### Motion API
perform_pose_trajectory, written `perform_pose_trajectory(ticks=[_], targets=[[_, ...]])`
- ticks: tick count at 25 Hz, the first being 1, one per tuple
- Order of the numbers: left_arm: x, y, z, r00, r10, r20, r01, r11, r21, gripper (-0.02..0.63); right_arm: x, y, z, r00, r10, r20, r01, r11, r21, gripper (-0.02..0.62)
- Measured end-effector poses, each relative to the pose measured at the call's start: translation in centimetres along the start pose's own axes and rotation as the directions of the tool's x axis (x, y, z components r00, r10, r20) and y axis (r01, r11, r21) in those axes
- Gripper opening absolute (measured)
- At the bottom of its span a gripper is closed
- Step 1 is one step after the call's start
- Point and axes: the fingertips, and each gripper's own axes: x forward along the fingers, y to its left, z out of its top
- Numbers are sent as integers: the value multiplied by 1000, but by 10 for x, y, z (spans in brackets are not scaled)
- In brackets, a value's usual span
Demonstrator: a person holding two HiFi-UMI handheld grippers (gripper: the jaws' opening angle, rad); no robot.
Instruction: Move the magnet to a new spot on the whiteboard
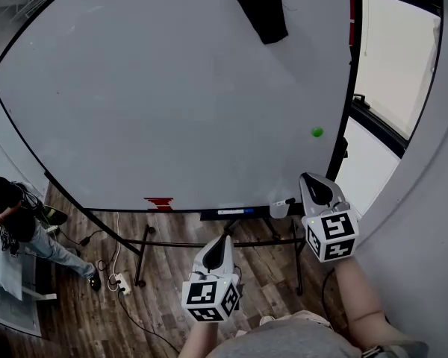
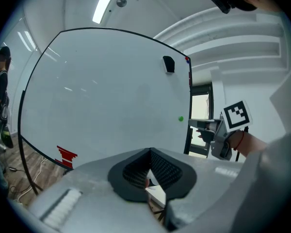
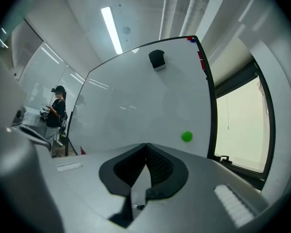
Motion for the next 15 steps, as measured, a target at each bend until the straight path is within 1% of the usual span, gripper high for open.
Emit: perform_pose_trajectory(ticks=[5,8,11,15], targets=[[16,3,-4,1000,12,-6,-12,1000,-7,3,24,-38,-3,997,-74,2,74,997,-1,8],[23,4,-8,1000,15,-13,-15,1000,-9,3,35,-59,-5,992,-125,-4,125,992,-7,24],[29,5,-10,1000,18,-22,-18,1000,-4,3,46,-75,-5,987,-162,-14,162,987,-12,67],[32,8,-10,1000,22,-23,-22,1000,0,3,60,-88,-4,981,-191,-28,190,982,-17,116]])
